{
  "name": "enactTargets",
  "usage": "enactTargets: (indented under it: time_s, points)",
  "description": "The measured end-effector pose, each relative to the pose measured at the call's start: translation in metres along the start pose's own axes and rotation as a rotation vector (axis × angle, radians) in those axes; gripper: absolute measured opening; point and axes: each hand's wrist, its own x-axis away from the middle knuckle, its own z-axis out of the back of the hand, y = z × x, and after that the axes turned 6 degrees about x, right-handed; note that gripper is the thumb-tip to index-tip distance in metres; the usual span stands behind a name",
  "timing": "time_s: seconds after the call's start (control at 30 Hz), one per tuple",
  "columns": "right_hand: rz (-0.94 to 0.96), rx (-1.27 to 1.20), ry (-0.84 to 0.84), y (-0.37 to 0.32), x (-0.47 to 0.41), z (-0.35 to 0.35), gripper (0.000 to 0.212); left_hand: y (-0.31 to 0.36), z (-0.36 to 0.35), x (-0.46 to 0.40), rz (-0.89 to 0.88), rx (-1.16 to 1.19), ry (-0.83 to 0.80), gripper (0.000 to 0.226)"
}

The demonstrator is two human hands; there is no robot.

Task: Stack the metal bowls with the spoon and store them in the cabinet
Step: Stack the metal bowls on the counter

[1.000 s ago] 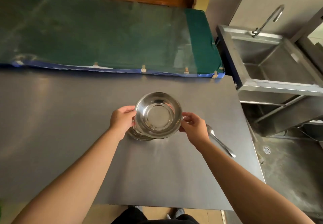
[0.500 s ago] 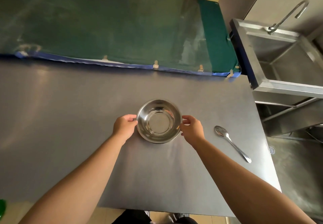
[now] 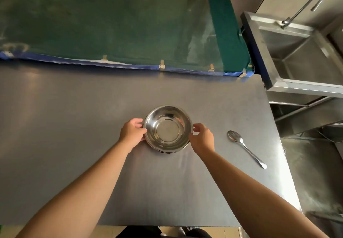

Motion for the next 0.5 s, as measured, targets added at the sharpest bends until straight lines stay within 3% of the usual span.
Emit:
enactTargets:
  time_s: [0.17,0.5]
  points:
    - [-0.045,-0.003,-0.051,0.000,-0.008,-0.002,0.053,0.010,0.001,-0.013,0.000,-0.063,-0.068,0.058]
    - [-0.173,-0.169,-0.141,0.003,-0.016,0.005,0.043,0.024,-0.009,-0.012,-0.020,-0.153,-0.109,0.037]
